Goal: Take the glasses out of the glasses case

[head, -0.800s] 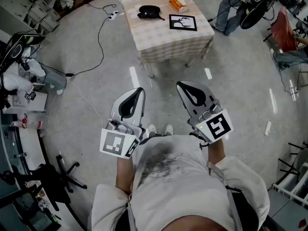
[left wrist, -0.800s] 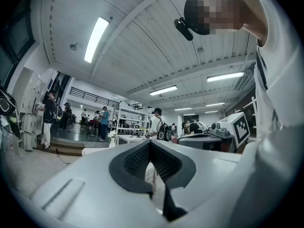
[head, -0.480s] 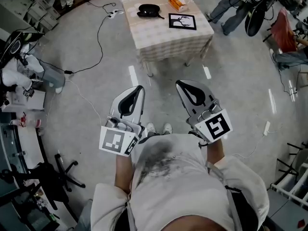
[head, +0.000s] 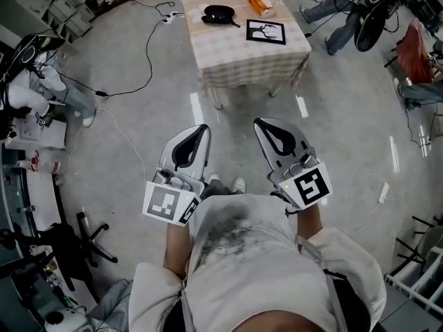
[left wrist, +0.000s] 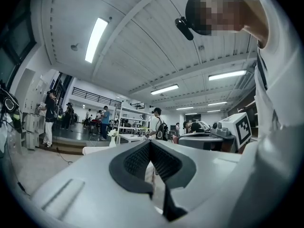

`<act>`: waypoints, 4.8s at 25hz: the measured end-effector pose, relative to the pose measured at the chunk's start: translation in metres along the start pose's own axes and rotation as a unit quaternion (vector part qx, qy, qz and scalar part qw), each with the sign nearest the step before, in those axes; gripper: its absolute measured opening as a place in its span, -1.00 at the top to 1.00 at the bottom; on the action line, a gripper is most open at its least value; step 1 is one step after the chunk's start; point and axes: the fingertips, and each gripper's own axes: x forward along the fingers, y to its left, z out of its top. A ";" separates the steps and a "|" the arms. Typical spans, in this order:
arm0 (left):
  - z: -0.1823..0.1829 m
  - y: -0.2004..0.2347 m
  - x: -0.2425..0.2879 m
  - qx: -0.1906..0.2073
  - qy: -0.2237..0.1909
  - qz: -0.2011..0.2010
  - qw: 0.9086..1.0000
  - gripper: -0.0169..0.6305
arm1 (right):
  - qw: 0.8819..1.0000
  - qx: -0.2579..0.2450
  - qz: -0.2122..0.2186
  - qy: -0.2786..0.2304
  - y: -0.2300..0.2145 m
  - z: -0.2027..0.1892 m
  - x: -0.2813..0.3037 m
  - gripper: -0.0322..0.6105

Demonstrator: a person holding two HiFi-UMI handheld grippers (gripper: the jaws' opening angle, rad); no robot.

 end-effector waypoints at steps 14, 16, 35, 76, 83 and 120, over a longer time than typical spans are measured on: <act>0.000 0.033 0.037 0.005 0.000 -0.006 1.000 0.93 | 1.000 -0.005 0.001 0.009 -0.029 -0.006 0.040 0.85; -0.001 0.041 0.047 0.004 0.000 -0.009 1.000 0.93 | 1.000 -0.003 0.000 0.013 -0.036 -0.009 0.049 0.85; -0.008 0.136 0.103 -0.009 0.013 -0.035 0.999 0.93 | 0.999 -0.001 -0.019 0.031 -0.078 -0.018 0.149 0.85; -0.030 0.205 0.214 -0.025 0.038 -0.012 0.999 0.93 | 0.999 0.023 -0.004 0.044 -0.182 -0.049 0.231 0.85; -0.026 0.210 0.241 -0.017 0.041 0.006 0.999 0.93 | 0.999 0.028 0.014 0.037 -0.208 -0.052 0.241 0.85; -0.028 0.278 0.335 -0.019 0.036 0.014 0.999 0.93 | 0.998 0.029 0.031 0.043 -0.290 -0.070 0.324 0.85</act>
